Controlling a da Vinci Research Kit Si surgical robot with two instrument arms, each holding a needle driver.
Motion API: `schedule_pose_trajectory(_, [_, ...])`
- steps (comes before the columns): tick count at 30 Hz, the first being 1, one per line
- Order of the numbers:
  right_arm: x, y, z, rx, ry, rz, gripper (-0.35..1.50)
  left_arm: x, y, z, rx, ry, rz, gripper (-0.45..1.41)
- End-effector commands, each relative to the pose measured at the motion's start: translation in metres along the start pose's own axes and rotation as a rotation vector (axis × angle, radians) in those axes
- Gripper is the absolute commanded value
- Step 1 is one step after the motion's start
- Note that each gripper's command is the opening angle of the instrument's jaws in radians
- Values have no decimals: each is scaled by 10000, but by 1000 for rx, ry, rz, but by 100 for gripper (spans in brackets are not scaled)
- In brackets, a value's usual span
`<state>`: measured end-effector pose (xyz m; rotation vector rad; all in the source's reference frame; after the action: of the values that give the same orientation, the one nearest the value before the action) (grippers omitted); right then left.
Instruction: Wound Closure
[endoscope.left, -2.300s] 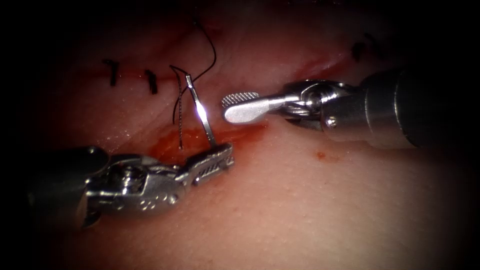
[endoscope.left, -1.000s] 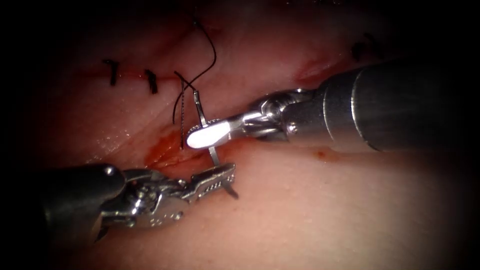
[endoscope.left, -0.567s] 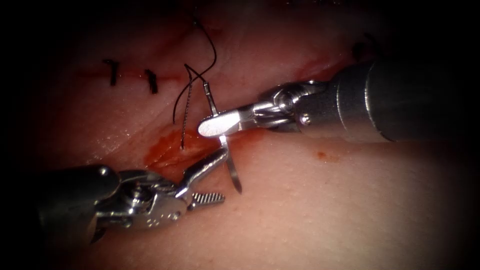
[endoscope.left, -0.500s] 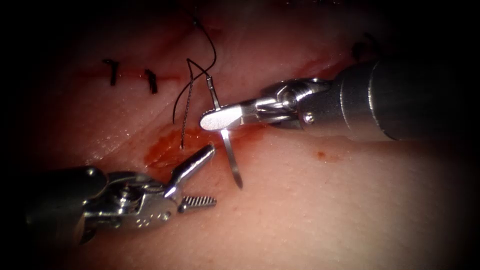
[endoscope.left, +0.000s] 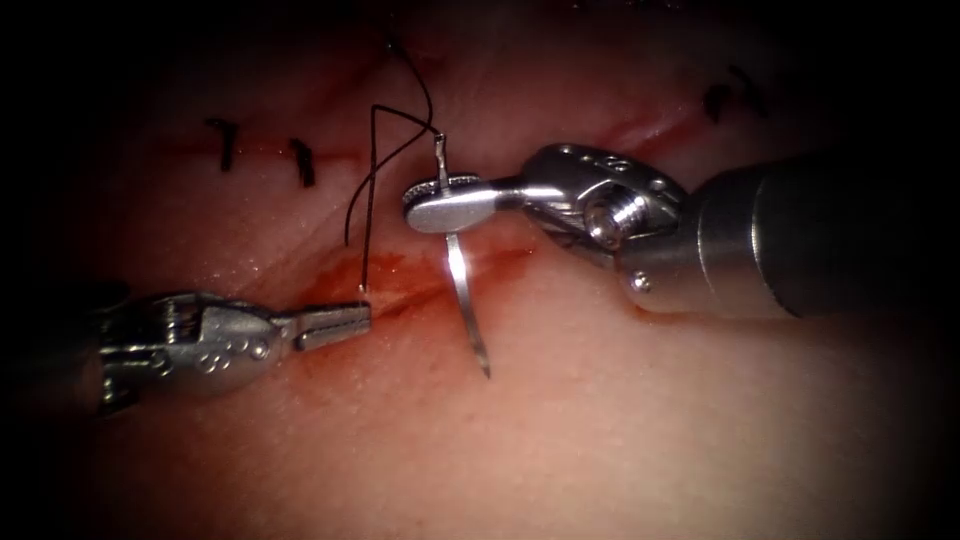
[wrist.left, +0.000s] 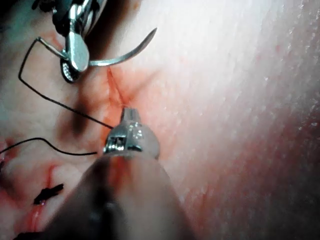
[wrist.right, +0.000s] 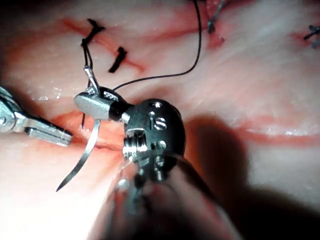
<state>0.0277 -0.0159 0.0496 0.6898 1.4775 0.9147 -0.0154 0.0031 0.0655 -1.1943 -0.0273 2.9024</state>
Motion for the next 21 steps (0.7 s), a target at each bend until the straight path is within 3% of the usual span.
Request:
schedule_pose_trajectory(1, [-7,1,10,14,4,-48,-35,-4,0,14,-17,-25,-22,-45])
schedule_pose_trajectory(8, [-16,-5,12,25,2,-277,-35,-27,11,38,-103,-187,-201,-45])
schedule_pose_trajectory(21, [-20,-12,32,63,76,-471,-35,-43,-5,46,-115,-259,-258,-45])
